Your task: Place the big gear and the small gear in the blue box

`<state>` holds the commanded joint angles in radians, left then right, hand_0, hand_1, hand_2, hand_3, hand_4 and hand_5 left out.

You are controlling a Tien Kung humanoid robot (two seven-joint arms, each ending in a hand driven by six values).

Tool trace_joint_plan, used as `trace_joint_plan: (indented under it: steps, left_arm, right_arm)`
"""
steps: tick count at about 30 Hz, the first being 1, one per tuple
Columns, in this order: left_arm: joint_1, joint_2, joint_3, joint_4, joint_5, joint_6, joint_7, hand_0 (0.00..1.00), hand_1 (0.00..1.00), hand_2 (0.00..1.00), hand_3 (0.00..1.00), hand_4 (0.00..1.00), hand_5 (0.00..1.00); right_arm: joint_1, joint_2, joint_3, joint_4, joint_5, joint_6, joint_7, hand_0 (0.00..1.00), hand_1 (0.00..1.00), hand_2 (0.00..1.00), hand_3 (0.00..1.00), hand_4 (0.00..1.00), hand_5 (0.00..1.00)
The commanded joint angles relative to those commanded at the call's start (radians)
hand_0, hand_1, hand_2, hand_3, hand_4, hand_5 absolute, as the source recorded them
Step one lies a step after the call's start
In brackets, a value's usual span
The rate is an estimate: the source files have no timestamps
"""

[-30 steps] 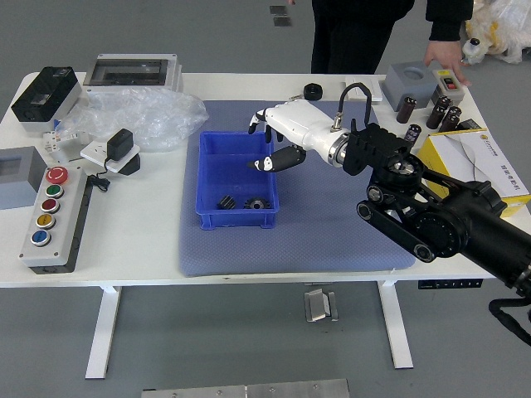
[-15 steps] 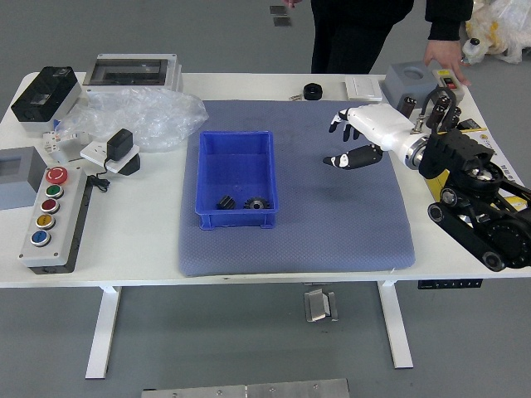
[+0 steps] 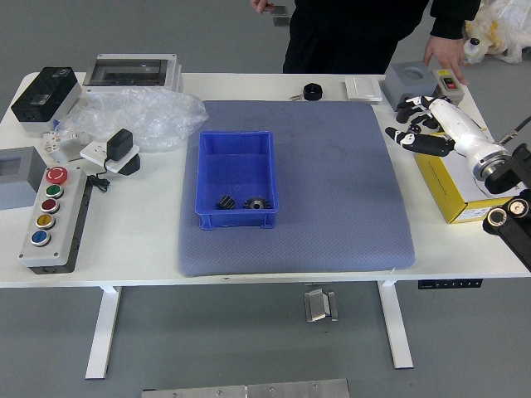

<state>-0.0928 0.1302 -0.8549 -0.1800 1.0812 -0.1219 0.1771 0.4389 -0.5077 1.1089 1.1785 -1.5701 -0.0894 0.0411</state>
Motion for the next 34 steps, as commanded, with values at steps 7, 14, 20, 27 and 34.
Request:
trace_joint_plan:
  steps: [7, 14, 20, 27, 34]
  left_arm:
    - [0.002, -0.002, 0.004, 0.000, -0.008, 0.001, -0.001, 0.886, 0.874, 0.847, 0.852, 0.732, 0.301]
    - [0.000, -0.007, 0.003, 0.000, -0.007, 0.000, -0.003, 0.886, 0.874, 0.846, 0.852, 0.732, 0.300]
    - [0.001, -0.009, 0.004, 0.000, -0.007, 0.001, -0.002, 0.886, 0.873, 0.847, 0.852, 0.732, 0.300]
    - [0.004, -0.011, 0.005, 0.000, -0.006, 0.001, 0.000, 0.886, 0.874, 0.846, 0.852, 0.731, 0.300]
    - [0.004, -0.014, 0.006, 0.000, -0.005, 0.000, 0.000, 0.886, 0.874, 0.846, 0.852, 0.731, 0.300]
  right_arm:
    - [-0.083, 0.017, 0.125, 0.036, 0.271, 0.055, 0.055, 0.784, 0.774, 0.869, 0.883, 0.698, 0.729]
    - [-0.115, 0.031, 0.161, 0.042, 0.541, 0.138, 0.071, 0.805, 0.787, 0.880, 0.898, 0.700, 0.761]
    - [-0.134, 0.041, 0.179, 0.042, 0.773, 0.190, 0.076, 0.820, 0.795, 0.884, 0.903, 0.696, 0.770]
    - [-0.149, 0.042, 0.196, 0.047, 1.034, 0.214, 0.075, 0.825, 0.797, 0.887, 0.898, 0.696, 0.771]
    - [-0.155, 0.043, 0.206, 0.049, 1.204, 0.220, 0.075, 0.827, 0.798, 0.886, 0.890, 0.698, 0.770]
